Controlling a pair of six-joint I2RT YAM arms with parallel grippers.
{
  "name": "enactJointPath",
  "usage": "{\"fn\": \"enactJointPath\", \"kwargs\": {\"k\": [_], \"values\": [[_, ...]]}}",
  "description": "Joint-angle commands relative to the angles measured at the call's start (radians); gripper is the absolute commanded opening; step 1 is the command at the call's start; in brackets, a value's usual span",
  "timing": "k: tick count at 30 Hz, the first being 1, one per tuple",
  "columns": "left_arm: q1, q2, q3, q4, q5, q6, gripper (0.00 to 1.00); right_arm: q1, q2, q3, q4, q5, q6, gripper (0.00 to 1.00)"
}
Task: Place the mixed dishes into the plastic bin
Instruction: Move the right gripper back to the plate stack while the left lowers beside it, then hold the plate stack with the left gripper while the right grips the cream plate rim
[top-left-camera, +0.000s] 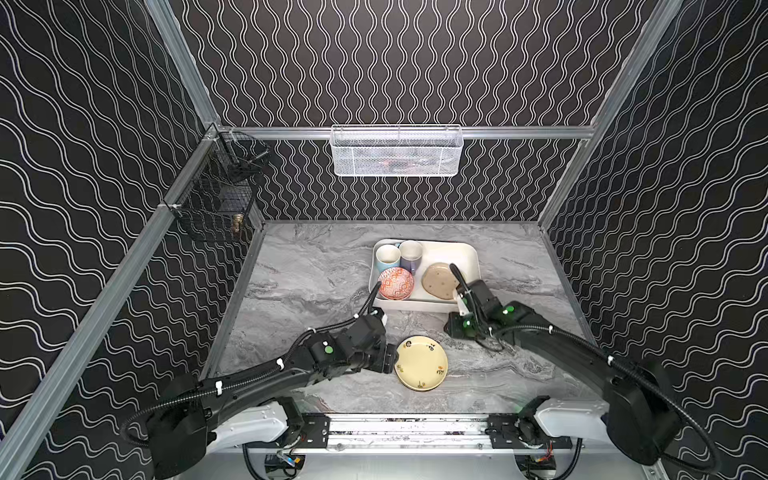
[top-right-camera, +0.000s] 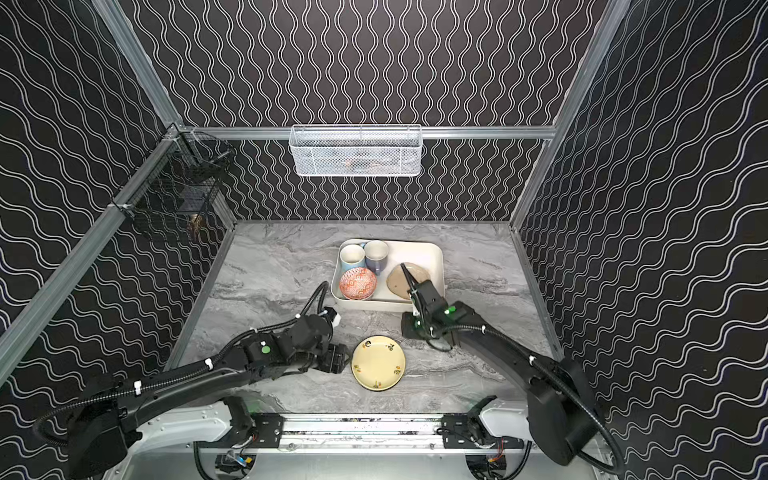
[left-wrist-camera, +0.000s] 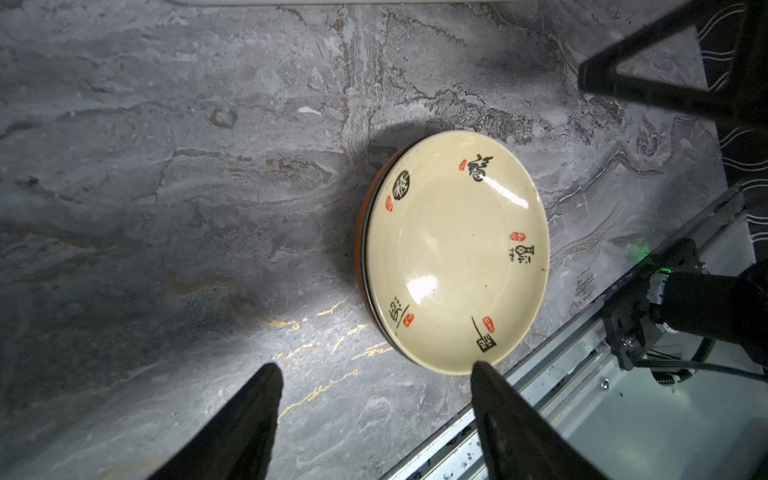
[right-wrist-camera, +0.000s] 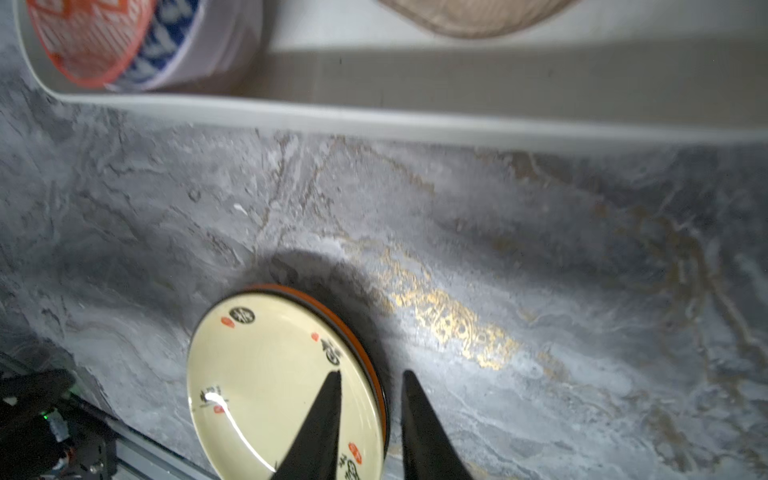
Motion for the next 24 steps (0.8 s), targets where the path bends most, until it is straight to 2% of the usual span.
{"fn": "enactJointPath", "kwargs": {"k": [1,8,13,24], "values": [[-0.040,-0.004,-0.028,0.052,-0.063,-0.080,0.68,0.031,-0.048,-0.058,0.062,0.030,0.079,0.26],[-0.138,0.058,-0.015,0.089,-0.123,-0.132,0.46,0.048,-0.170,-0.152,0.061,0.031,0.103,0.27],[-0.166,0.142,0.023,0.106,-0.140,-0.137,0.42,0.048,-0.211,-0.175,0.067,0.037,0.100,0.29],[-0.168,0.205,0.047,0.109,-0.167,-0.134,0.39,0.048,-0.169,-0.173,0.077,0.040,0.077,0.29]]}}
